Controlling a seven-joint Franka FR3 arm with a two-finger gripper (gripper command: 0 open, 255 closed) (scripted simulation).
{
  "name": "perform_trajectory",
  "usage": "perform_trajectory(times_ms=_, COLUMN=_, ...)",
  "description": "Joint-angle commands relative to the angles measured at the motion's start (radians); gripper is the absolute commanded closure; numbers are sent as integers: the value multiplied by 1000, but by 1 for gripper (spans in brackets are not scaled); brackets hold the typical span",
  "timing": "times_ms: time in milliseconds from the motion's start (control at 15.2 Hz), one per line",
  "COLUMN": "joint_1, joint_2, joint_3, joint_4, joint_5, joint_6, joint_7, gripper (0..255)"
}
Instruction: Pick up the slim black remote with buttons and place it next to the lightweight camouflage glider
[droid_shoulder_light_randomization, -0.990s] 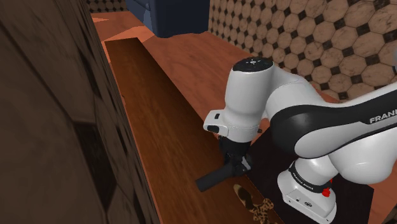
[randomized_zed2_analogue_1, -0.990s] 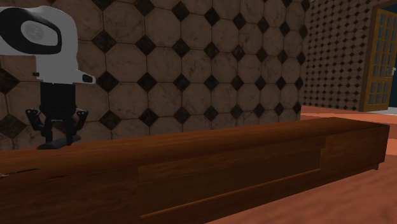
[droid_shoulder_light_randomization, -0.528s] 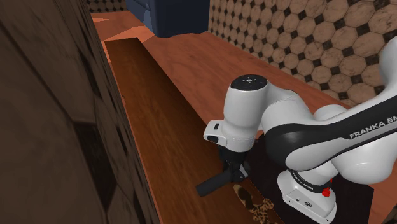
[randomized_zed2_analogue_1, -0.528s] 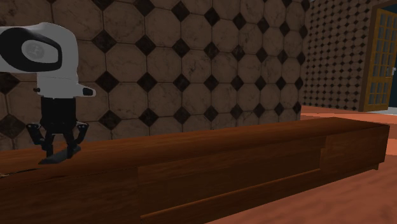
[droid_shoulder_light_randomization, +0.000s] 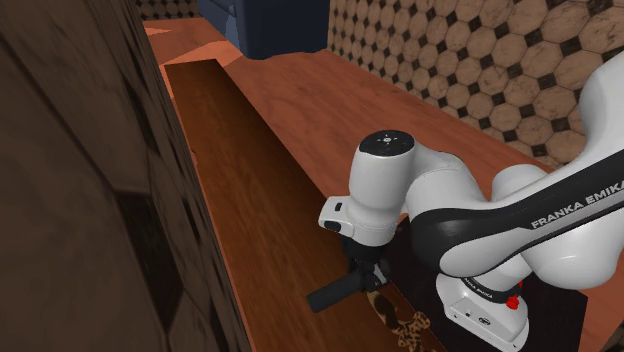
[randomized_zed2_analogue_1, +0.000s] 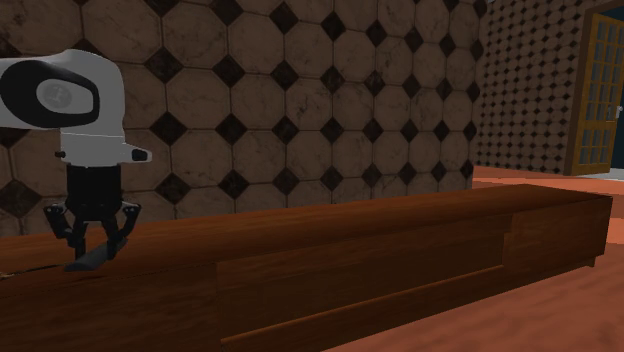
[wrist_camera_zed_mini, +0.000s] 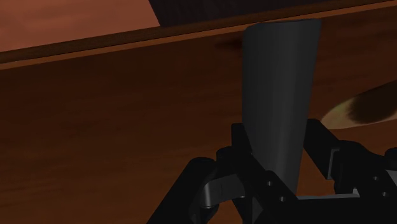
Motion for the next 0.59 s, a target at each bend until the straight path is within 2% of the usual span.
perform_trajectory(times_ms=0, joint_1=0, joint_2=1, joint_3=0, joint_4=0, joint_5=0, joint_6=1, joint_7=0, gripper=255)
perform_trajectory(times_ms=132, joint_1=0, joint_2=1, joint_3=0, joint_4=0, joint_5=0, joint_6=1, joint_7=0, gripper=255)
perform_trajectory(times_ms=198, joint_1=0, joint_2=1, joint_3=0, joint_4=0, joint_5=0, joint_6=1, joint_7=0, gripper=0)
perform_trajectory(times_ms=528, joint_1=0, joint_2=1, joint_3=0, joint_4=0, joint_5=0, joint_6=1, joint_7=0, gripper=0)
